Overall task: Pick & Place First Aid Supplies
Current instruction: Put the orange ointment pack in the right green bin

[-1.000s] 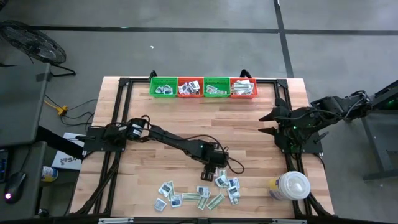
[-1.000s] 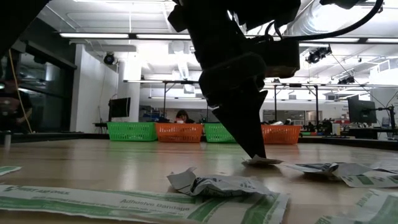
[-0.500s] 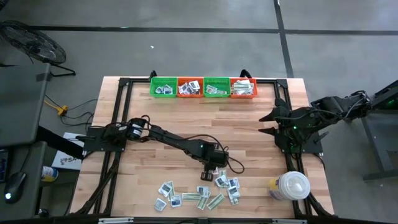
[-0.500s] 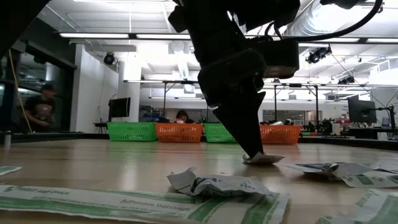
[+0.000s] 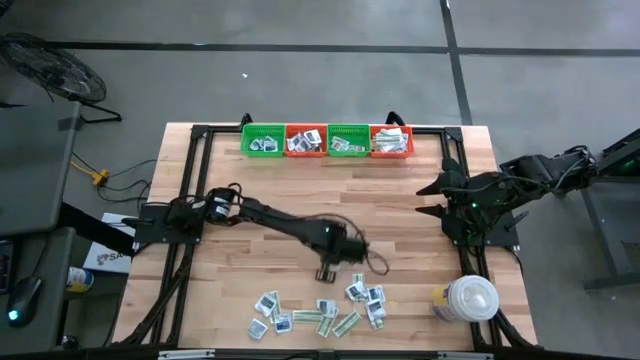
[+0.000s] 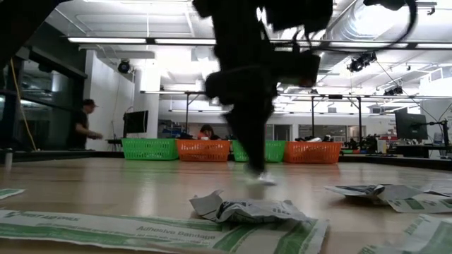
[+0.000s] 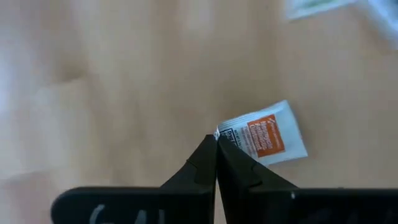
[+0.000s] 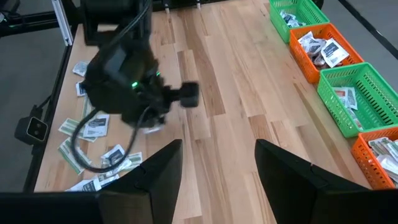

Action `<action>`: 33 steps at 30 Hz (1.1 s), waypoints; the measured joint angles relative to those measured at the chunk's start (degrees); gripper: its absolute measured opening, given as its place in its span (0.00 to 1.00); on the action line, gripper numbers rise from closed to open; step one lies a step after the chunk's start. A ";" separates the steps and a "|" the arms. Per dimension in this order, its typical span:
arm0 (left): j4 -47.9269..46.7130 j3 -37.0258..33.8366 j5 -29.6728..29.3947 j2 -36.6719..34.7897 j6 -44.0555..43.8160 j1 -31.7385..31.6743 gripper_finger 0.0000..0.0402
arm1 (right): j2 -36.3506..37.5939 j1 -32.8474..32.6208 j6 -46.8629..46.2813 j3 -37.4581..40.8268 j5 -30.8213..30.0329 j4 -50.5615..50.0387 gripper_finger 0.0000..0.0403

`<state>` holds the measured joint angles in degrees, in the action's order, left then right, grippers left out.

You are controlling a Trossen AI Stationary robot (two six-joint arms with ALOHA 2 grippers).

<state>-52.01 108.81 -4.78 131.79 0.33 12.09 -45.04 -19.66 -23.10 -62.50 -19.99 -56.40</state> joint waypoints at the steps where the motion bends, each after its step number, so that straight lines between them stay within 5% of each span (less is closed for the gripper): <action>1: -1.70 1.33 -1.66 -0.27 0.43 -0.56 0.00 | 0.00 0.00 0.03 0.00 0.00 0.00 0.48; 13: -26.80 18.18 -17.01 -6.58 6.93 -5.70 0.00 | 0.02 0.00 -0.32 0.02 -0.88 -0.26 0.48; 22: -31.32 16.12 -27.47 -17.42 11.63 -13.37 0.00 | 0.00 0.00 -0.51 0.02 -6.70 -0.32 0.48; 33: -30.72 12.92 -25.90 -23.81 22.55 -30.10 0.00 | 0.00 0.04 -1.66 0.02 -14.97 0.15 0.48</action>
<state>-82.73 121.73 -30.69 107.98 22.88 -18.01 -45.04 -19.62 -24.76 -62.48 -34.96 -56.25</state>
